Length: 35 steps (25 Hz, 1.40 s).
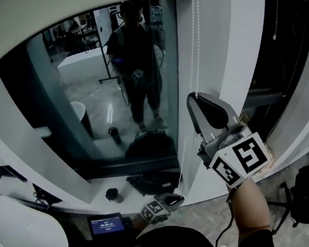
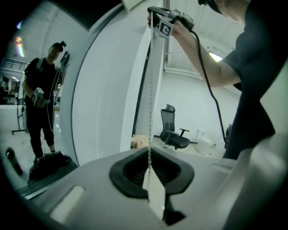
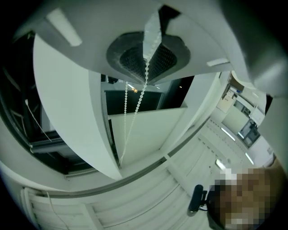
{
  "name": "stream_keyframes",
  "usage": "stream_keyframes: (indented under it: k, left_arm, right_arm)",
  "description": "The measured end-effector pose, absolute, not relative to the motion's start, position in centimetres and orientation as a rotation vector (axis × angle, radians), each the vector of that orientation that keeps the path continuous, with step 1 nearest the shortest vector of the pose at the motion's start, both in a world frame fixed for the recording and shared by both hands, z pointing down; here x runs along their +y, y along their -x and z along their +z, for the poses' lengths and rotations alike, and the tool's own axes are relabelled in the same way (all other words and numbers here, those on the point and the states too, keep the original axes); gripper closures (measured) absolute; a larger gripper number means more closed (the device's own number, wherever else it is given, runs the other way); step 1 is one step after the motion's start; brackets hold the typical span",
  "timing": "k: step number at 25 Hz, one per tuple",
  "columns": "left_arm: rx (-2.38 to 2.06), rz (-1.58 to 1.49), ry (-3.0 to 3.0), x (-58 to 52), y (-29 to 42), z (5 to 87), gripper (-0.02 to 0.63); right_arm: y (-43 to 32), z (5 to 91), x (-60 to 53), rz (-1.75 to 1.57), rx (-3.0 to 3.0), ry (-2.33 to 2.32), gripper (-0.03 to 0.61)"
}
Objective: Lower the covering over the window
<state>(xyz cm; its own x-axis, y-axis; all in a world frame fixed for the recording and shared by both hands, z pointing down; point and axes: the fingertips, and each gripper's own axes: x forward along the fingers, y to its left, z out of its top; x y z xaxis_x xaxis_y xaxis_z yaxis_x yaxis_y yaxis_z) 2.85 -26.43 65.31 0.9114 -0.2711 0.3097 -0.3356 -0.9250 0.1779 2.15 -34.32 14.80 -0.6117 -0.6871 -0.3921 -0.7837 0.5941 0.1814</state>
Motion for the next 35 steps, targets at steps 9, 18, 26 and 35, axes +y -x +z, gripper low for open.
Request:
stream_keyframes:
  k: [9,18,26,35]
  left_arm:
    - [-0.554,0.008,-2.735,-27.7,0.6,62.9,0.587]
    - [-0.942,-0.292,-2.811,-31.7,8.6,51.8,0.531]
    - [-0.805,-0.36,-3.12,-31.8,5.4,39.7,0.557]
    - [-0.707,-0.278,-3.371,-32.8,-1.7,35.7,0.558]
  right_arm:
    - [-2.5,15.8,-33.5,1.001,2.673,1.437,0.565]
    - [-1.8,28.4,-36.1,1.215,2.912,1.613,0.565]
    - [-1.9,45.3,-36.3,1.071,3.263,1.67,0.565]
    - [-0.7,60.5,-33.3,0.767,3.623,1.58,0.563]
